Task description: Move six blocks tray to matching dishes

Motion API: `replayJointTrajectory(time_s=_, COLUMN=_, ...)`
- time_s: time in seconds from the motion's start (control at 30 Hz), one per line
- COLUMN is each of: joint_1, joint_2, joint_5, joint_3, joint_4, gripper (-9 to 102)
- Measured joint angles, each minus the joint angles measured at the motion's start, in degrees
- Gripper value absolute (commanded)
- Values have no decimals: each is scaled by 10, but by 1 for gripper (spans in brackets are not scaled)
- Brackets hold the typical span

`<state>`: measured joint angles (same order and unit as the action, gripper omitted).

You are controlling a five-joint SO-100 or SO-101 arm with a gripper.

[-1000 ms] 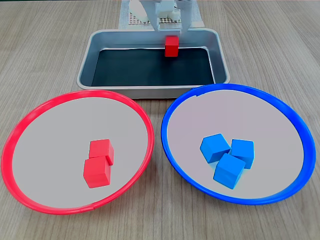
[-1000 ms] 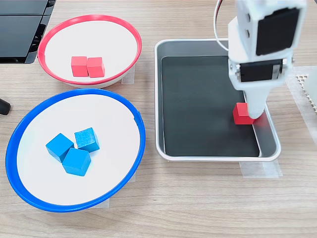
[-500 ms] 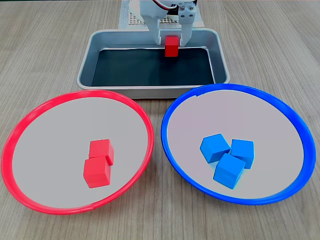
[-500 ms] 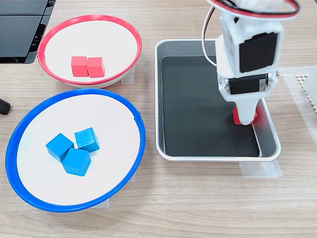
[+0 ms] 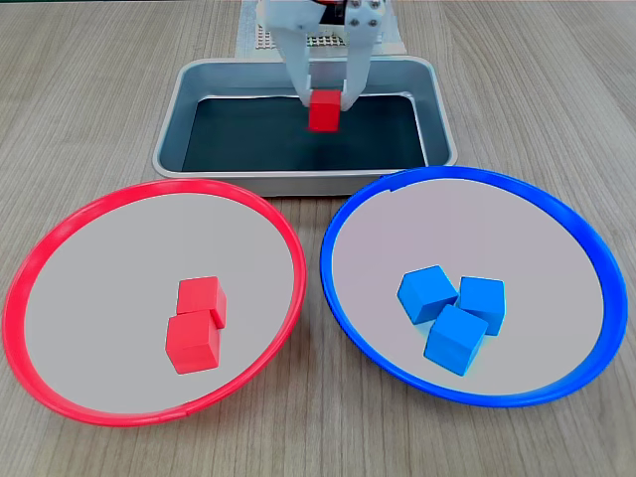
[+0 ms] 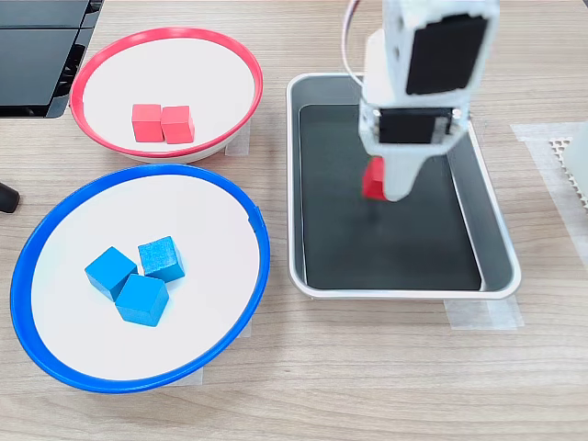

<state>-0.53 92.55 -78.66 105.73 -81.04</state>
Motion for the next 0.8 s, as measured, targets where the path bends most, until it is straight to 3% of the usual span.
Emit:
replayJointTrajectory(time_s=0.17, joint_1=-55, joint_2=29, joint_5=46, joint_3=-55, joint_4=175, gripper=0)
replayJointTrajectory(time_s=0.33, joint_1=-128, joint_2=-10, joint_5=47, joint_3=-57, joint_4=423, gripper=0)
replayJointTrajectory(time_s=0.47, joint_1=-152, joint_2=-91, joint_5=3, joint_3=-80, joint_4=428, gripper=6)
replayJointTrajectory(time_s=0.57, joint_1=-175, joint_2=-142, joint_5=-25, joint_3=-114, joint_4=389, gripper=0)
replayJointTrajectory(time_s=0.67, joint_1=-174, joint_2=-174, joint_5=-87, joint_3=-160, joint_4=308, gripper=0)
replayJointTrajectory(time_s=0.8, joint_1=-169, joint_2=-177, joint_5=-84, joint_3=-207, joint_4=219, gripper=2)
